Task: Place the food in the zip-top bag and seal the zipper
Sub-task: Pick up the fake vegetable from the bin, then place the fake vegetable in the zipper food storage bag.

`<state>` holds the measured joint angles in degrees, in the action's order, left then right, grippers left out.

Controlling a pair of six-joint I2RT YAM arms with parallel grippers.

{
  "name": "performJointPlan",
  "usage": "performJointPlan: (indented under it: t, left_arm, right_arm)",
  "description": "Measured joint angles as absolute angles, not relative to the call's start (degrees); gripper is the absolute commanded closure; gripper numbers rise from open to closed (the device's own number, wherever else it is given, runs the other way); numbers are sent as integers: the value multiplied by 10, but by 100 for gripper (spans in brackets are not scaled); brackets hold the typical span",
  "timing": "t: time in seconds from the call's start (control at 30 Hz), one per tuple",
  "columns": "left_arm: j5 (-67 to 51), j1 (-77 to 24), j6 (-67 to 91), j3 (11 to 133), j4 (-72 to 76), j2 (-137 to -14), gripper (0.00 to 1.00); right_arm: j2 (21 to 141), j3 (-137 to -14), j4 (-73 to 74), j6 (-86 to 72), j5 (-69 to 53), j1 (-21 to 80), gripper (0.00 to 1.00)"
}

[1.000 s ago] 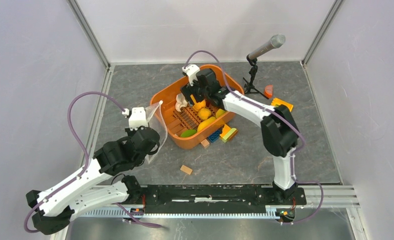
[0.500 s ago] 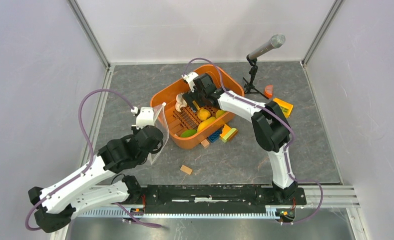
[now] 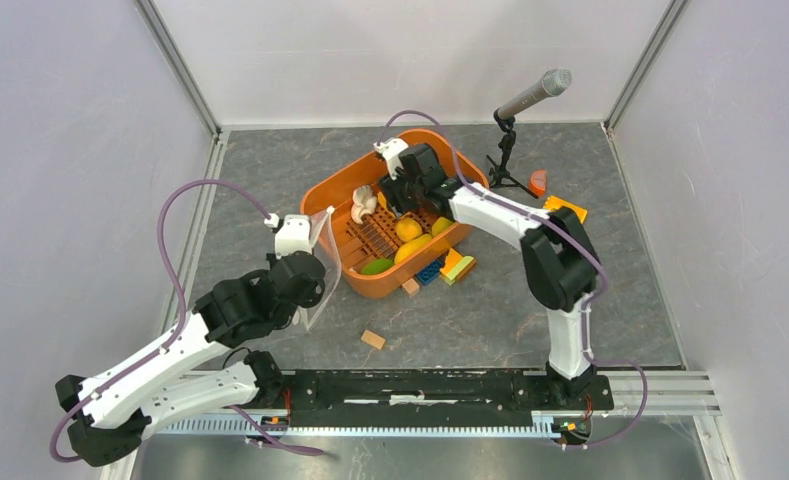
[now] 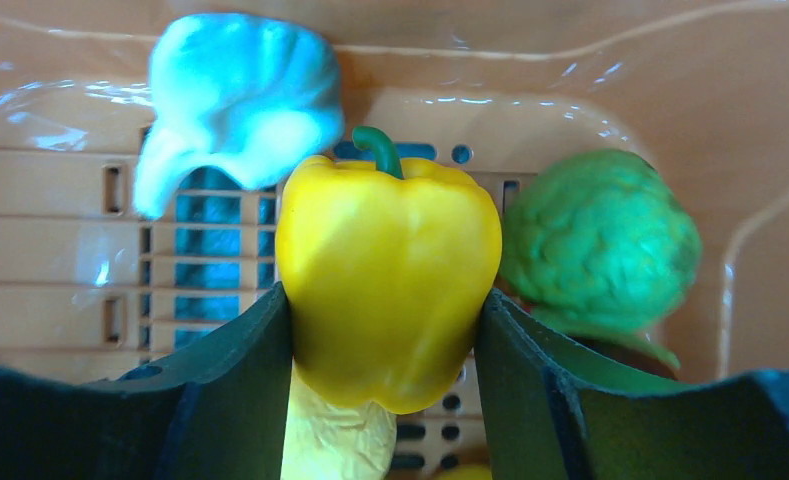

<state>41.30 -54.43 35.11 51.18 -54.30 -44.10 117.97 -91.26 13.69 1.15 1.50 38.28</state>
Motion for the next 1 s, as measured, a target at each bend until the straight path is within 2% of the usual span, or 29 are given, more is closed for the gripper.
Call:
performJointPlan:
  t: [0.3,0.5,0.77,1.0]
  left_arm:
    - [391,-544,351,503,-539,-439,97]
    - [372,-544,351,502,-531,-425,97]
    - [330,-544,351,502,-505,-415,97]
    - [287,-544,352,501,-489,-409,97]
  right_arm:
    - [912,-728,30,-53,-35,382,61]
    - [754,-551,-142,-174,-112,393,61]
    - [712,-442,-308,-281,-157,515,61]
    - [723,-437,-397,-298,-164,579,61]
